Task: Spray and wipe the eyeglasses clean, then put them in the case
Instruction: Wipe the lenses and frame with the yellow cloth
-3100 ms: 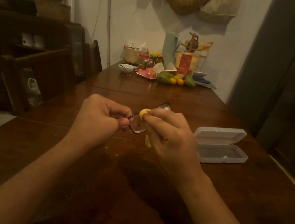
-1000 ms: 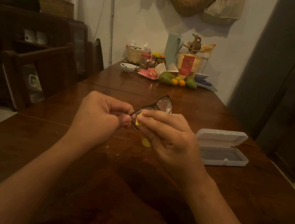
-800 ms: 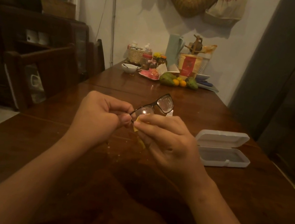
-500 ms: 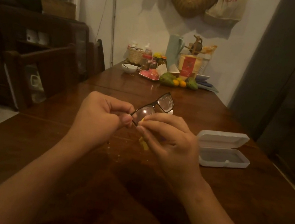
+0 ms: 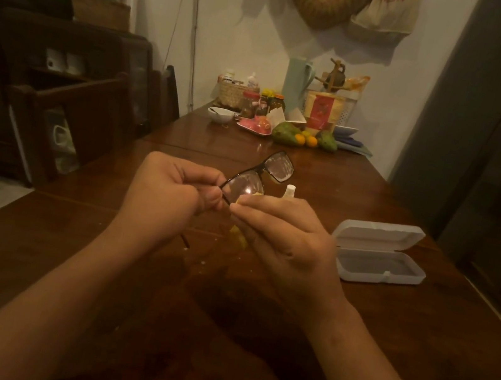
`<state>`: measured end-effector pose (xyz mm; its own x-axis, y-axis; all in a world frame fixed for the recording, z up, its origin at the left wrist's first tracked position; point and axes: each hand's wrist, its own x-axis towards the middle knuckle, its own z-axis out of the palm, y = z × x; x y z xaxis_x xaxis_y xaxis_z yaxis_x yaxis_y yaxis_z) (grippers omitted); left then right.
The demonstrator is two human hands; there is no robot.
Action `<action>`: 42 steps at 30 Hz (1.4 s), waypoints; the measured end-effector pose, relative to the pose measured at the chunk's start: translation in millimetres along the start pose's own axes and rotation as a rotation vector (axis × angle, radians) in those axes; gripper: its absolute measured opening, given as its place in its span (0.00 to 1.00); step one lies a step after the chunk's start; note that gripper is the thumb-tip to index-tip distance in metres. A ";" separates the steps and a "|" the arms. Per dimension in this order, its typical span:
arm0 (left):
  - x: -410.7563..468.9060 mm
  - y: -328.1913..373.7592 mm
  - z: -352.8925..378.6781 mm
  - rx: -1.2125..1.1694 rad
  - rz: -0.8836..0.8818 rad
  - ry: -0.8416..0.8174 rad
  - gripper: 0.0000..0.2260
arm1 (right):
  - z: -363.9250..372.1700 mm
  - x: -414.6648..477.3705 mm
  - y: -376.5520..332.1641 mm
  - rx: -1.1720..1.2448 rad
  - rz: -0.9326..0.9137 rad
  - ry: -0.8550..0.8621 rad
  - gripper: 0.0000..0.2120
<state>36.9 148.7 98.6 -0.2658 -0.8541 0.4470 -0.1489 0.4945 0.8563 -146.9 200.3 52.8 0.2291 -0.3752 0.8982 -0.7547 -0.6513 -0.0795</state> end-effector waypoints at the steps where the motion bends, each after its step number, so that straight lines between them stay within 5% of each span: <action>1: -0.3 0.6 0.3 -0.022 -0.014 0.005 0.18 | -1.4 -0.1 1.0 -0.016 -0.015 -0.011 0.13; 15: 0.1 0.3 1.0 -0.058 -0.029 -0.007 0.23 | -6.8 -2.1 12.4 -0.021 0.022 0.036 0.13; 26: -4.3 2.7 3.6 0.071 0.073 -0.046 0.10 | -3.9 3.0 4.5 0.057 0.212 0.053 0.11; 32: -4.5 3.2 2.7 0.114 0.099 -0.013 0.17 | -10.6 5.8 7.4 0.130 0.237 0.096 0.10; 37: -4.7 1.9 4.6 0.166 0.068 -0.046 0.14 | -10.4 4.9 1.4 0.254 0.355 -0.012 0.09; 42: -2.4 -0.5 2.5 0.090 0.065 0.002 0.14 | -7.2 3.7 -7.4 0.191 0.216 -0.100 0.12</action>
<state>35.3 150.9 96.5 -0.2753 -0.8203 0.5013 -0.2167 0.5610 0.7989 -144.9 208.5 59.8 0.1426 -0.5752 0.8055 -0.6650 -0.6584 -0.3525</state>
